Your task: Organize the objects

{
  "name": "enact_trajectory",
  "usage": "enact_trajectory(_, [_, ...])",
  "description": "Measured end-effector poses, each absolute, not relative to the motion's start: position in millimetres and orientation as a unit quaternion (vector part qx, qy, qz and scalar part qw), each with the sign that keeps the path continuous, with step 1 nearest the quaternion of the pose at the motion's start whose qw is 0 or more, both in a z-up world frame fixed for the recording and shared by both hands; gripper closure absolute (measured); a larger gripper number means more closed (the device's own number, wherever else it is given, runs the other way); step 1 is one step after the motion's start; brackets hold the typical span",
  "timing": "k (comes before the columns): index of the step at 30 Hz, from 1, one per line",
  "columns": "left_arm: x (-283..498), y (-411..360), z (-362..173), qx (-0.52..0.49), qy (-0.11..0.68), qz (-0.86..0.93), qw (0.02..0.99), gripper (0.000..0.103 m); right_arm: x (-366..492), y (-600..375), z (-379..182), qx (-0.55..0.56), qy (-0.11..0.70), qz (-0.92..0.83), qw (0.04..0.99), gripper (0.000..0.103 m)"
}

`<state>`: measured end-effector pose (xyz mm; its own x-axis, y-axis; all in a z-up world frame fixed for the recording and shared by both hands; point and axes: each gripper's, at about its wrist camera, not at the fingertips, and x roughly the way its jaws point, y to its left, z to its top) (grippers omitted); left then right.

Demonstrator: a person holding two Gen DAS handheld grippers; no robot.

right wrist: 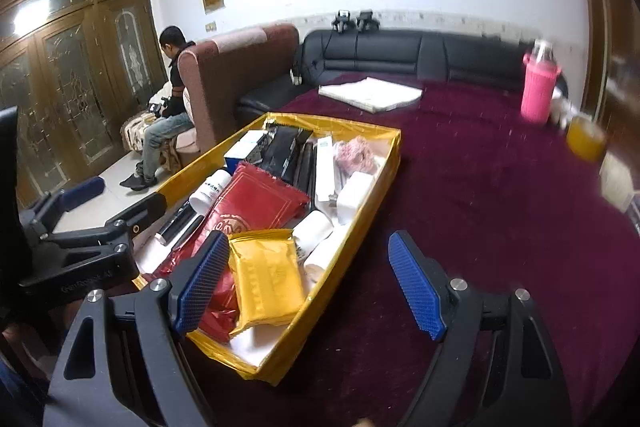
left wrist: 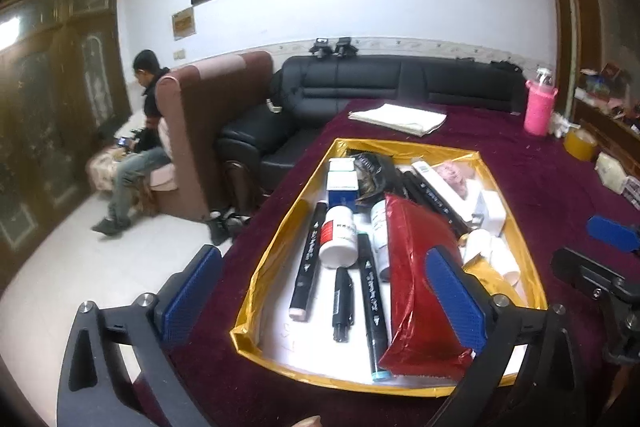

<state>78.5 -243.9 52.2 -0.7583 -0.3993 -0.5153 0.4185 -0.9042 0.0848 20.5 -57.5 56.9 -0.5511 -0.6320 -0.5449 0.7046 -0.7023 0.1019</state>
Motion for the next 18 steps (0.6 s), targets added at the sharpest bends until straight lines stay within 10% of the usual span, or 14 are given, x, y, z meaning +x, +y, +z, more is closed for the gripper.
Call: enact_trajectory(18, [72, -226, 36, 0.304, 0.003, -0.927, 0.22, 0.003, 27, -51, 51, 0.225, 0.077, -0.888, 0.394, 0.02])
